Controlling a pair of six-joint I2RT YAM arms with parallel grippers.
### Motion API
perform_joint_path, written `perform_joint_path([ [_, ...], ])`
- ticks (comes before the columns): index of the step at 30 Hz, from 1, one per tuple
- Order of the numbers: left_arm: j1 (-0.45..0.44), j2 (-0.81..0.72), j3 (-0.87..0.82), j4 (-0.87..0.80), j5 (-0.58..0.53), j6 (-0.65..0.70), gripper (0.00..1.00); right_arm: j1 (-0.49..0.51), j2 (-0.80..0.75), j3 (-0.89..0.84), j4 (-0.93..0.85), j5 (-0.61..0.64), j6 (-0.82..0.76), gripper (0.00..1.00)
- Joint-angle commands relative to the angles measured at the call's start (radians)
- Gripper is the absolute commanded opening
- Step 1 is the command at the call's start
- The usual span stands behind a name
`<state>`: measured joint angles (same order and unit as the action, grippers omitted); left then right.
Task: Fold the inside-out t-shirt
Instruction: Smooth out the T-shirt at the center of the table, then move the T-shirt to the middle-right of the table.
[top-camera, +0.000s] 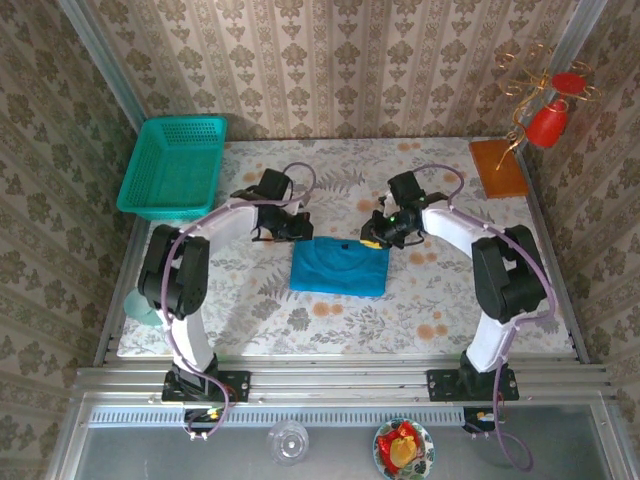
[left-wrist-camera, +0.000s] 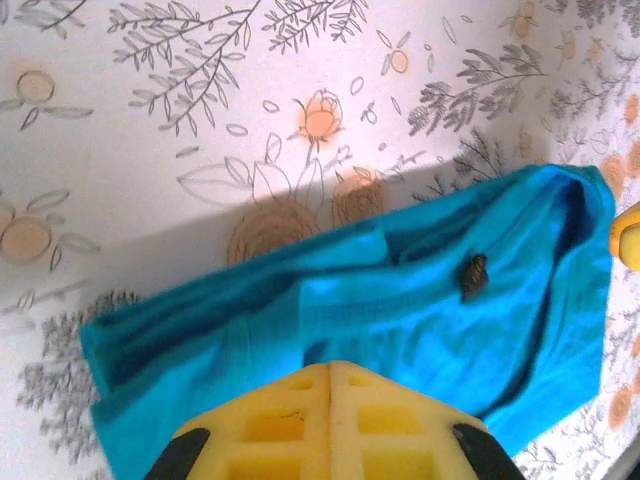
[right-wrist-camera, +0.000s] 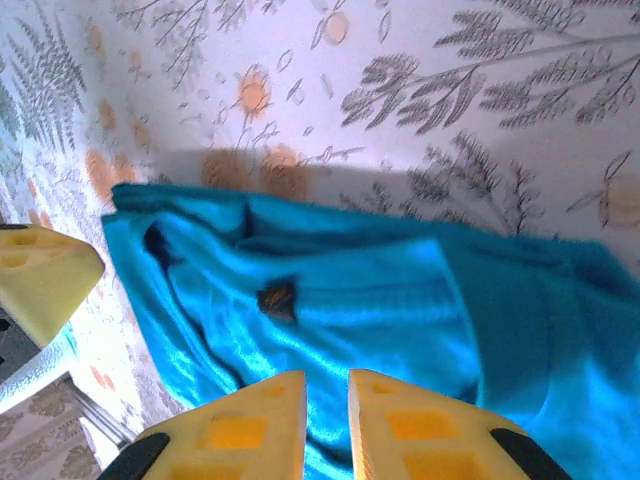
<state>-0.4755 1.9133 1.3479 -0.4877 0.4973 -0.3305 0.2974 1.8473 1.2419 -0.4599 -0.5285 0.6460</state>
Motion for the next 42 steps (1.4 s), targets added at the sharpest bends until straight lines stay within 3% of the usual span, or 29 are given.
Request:
perform_joint_path([
  [1,0.005,0.075,0.046,-0.059,0.002,0.051,0.00,-0.013,0.086,0.036,-0.022,-0.028,-0.030,0.19],
  [5,0.012,0.146,0.072,-0.052,-0.047,0.058,0.00,-0.030,0.153,0.050,-0.023,0.030,-0.038,0.18],
  [9,0.044,0.175,0.085,-0.039,-0.054,0.059,0.00,-0.041,0.155,0.052,-0.004,0.011,-0.047,0.17],
  [15,0.058,0.046,0.052,-0.023,-0.055,0.056,0.00,-0.048,0.016,0.039,-0.112,0.052,-0.101,0.21],
  [21,0.074,-0.083,-0.018,-0.075,-0.068,0.064,0.09,-0.053,-0.120,-0.065,-0.201,0.148,-0.163,0.28],
  [24,0.075,-0.116,-0.075,-0.102,-0.069,0.070,0.10,-0.055,-0.145,-0.124,-0.184,0.132,-0.178,0.34],
  [30,0.075,-0.142,-0.220,-0.051,-0.037,0.049,0.23,-0.055,-0.103,-0.181,-0.082,0.052,-0.164,0.44],
  [42,0.080,-0.089,-0.264,0.006,-0.023,0.026,0.29,-0.053,-0.015,-0.206,0.076,-0.078,-0.103,0.45],
])
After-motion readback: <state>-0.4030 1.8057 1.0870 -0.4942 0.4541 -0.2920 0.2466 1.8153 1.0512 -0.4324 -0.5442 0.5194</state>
